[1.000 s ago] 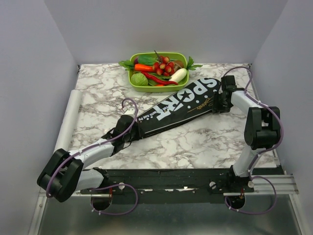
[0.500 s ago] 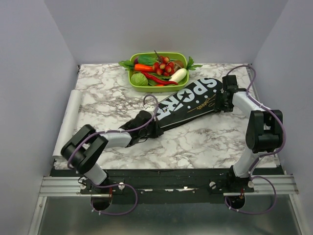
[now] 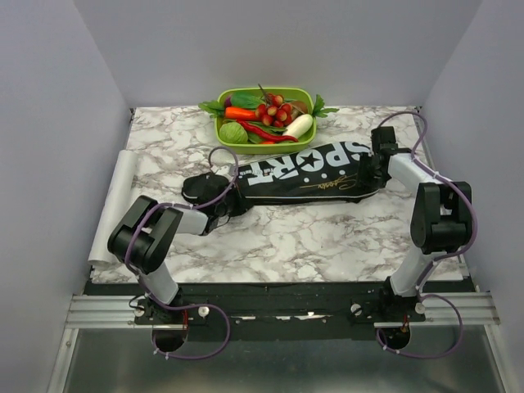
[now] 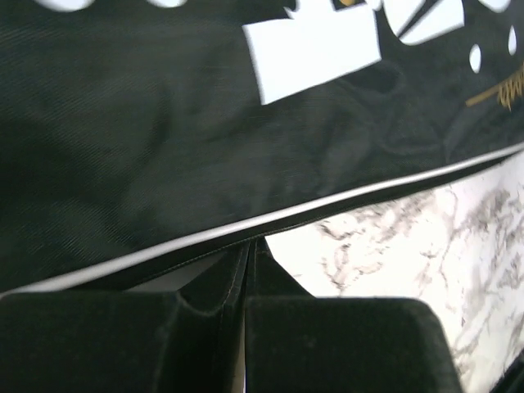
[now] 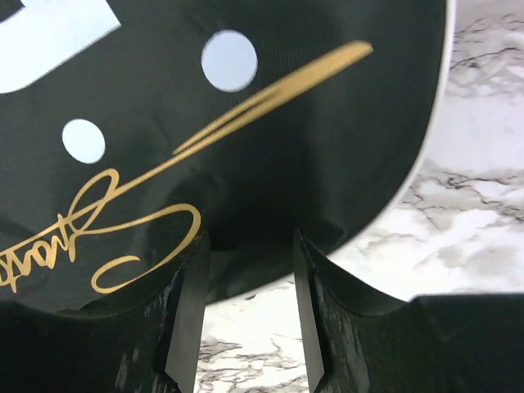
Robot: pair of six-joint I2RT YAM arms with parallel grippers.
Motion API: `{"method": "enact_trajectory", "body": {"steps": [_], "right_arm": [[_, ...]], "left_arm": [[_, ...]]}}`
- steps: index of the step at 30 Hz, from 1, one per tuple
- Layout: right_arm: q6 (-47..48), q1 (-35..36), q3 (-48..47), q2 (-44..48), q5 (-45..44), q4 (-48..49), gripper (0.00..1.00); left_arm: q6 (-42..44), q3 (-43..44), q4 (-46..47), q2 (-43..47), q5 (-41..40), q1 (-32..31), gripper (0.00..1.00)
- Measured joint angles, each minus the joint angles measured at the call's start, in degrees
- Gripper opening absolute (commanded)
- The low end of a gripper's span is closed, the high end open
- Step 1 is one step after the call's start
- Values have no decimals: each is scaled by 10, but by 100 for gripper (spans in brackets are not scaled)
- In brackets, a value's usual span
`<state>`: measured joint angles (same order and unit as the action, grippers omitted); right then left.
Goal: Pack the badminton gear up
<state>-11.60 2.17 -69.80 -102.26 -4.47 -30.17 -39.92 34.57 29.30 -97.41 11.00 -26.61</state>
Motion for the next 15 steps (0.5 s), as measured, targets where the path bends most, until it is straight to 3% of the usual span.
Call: {"method": "enact_trajectory", "body": {"steps": [7, 15], "right_arm": [[-3, 1, 12, 1, 61, 13, 52], [-56, 17, 163, 121, 116, 70, 52]], "left_arm": [[2, -14, 6, 11, 1, 39, 5], [7, -25, 7, 22, 1, 39, 5]]}}
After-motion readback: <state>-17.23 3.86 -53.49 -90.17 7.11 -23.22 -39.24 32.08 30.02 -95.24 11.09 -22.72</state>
